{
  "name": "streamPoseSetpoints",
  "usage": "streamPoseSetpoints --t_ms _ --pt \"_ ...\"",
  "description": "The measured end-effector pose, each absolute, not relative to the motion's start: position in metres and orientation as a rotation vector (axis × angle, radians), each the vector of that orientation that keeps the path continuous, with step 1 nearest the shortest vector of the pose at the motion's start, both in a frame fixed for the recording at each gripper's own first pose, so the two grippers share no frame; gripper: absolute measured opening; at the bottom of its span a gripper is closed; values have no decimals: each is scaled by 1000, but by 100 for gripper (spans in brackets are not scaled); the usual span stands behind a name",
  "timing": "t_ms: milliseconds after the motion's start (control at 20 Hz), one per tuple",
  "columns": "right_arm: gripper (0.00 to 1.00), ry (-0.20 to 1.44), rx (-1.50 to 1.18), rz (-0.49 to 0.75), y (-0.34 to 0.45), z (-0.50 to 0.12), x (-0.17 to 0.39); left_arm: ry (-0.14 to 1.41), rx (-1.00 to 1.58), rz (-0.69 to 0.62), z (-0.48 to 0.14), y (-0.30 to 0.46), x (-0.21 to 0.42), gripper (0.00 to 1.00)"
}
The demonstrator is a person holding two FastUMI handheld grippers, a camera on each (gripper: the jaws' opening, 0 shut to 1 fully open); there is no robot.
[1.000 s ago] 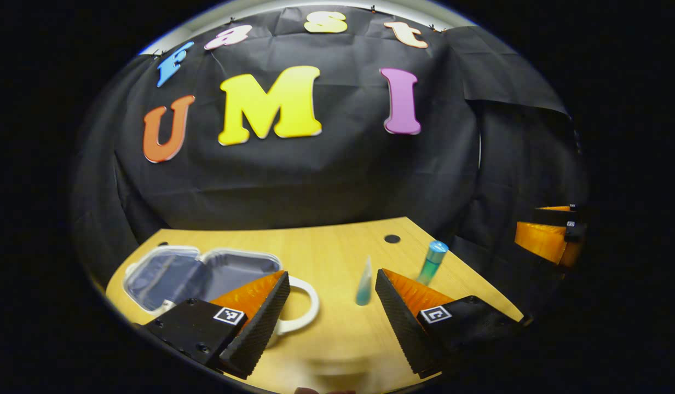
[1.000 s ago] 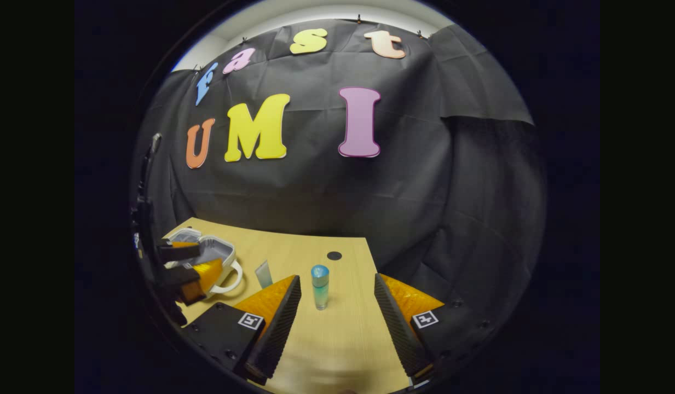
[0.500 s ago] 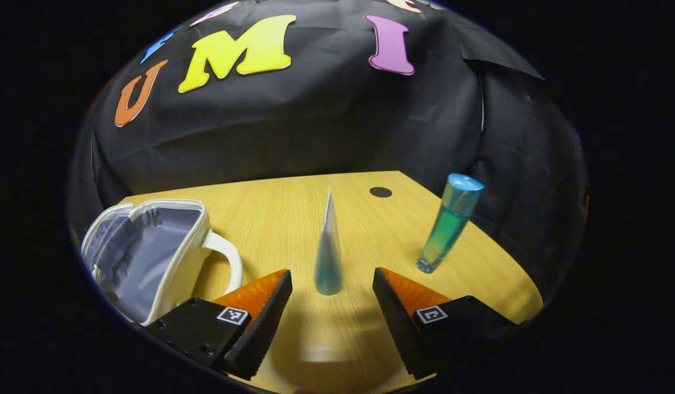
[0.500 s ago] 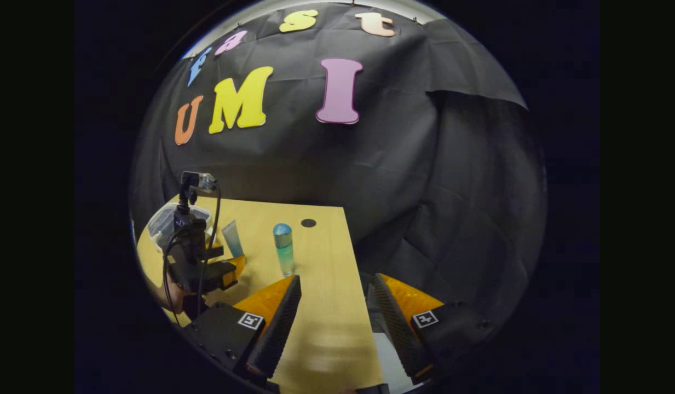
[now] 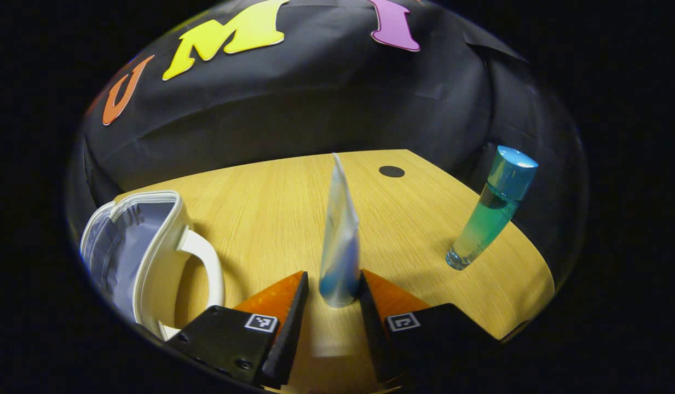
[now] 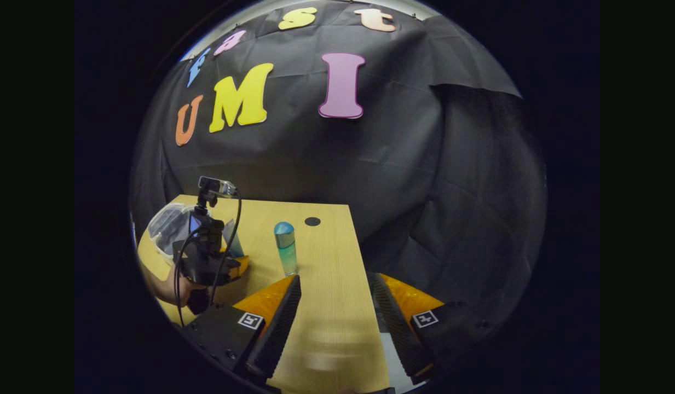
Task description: First open the suitcase, pack the skin care products into it, and then close the suitcase.
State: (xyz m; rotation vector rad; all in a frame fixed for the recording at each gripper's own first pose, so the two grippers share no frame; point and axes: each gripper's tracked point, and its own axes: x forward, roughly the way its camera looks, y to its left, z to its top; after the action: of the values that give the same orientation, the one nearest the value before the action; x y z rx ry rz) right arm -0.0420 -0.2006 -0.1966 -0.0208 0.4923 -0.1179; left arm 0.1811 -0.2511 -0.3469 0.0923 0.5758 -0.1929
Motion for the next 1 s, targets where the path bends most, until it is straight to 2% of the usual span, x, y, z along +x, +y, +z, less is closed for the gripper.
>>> streamPoseSetpoints --t_ms 50,100,150,200,350,600,750,1000 --pt "80 486 -30 -110 -199 -197 -39 582 91 -199 -347 -253 182 46" --pt "80 474 -31 -82 -193 -198 -35 590 74 -206 -347 -254 178 51" --pt "80 466 -31 -37 -183 -200 -30 586 47 -215 -343 -254 174 50" --pt "80 465 -34 4 -173 -204 -24 573 26 -219 -335 -254 172 42" --pt "80 452 -28 93 -150 -216 1 552 5 -232 -298 -246 152 42" --pt "80 494 63 118 -119 -259 41 551 -71 -179 -241 -207 94 41" --pt "80 553 98 85 -114 -292 58 540 -90 -122 -221 -175 73 42" --pt "80 562 105 52 -112 -317 88 534 -96 4 -205 -119 50 42"
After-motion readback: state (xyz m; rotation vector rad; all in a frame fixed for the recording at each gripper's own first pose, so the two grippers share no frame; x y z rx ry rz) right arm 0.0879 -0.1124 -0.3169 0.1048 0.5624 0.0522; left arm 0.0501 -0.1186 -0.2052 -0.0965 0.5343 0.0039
